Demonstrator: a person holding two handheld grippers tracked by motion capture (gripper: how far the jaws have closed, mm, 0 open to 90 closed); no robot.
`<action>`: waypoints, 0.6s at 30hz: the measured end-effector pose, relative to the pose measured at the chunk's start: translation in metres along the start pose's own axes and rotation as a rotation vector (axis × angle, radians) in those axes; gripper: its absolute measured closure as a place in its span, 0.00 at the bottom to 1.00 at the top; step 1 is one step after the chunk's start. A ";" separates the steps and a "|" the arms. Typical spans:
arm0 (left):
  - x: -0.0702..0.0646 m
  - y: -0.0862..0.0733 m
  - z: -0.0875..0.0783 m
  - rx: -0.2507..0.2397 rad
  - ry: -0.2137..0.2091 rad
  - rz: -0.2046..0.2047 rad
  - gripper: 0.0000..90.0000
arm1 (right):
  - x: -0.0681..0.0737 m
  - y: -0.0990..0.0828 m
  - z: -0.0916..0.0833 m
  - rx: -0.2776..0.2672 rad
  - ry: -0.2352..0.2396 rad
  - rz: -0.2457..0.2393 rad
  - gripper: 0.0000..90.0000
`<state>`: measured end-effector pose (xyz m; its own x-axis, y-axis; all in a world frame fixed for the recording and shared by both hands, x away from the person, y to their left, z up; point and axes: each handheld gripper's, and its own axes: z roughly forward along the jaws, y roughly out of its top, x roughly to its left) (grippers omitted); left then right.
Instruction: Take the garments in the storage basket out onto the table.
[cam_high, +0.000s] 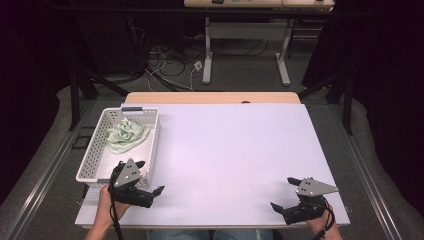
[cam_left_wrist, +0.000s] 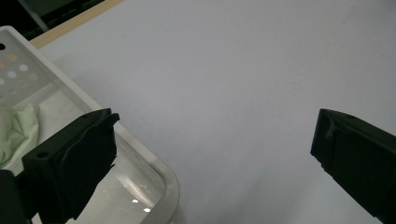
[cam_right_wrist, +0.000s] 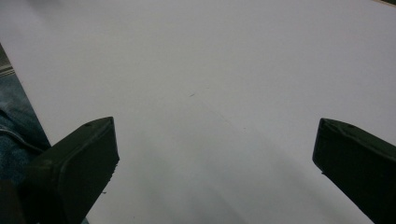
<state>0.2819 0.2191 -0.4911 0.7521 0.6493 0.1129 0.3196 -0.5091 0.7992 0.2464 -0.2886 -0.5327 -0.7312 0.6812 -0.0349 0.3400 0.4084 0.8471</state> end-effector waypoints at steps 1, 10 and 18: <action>0.002 0.001 0.000 0.004 0.000 0.007 0.00 | 0.000 0.000 0.000 0.000 -0.001 0.000 0.00; 0.011 0.008 0.006 0.016 0.006 -0.001 0.00 | 0.000 0.000 -0.001 -0.003 0.000 0.004 0.00; 0.025 0.015 0.013 0.028 0.003 -0.011 0.00 | 0.000 0.000 0.000 0.003 -0.001 -0.004 0.00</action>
<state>0.3131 0.2200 -0.4838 0.7468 0.6566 0.1058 0.3439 -0.5174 0.7836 0.2460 -0.2885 -0.5326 -0.7321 0.6801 -0.0386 0.3390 0.4130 0.8453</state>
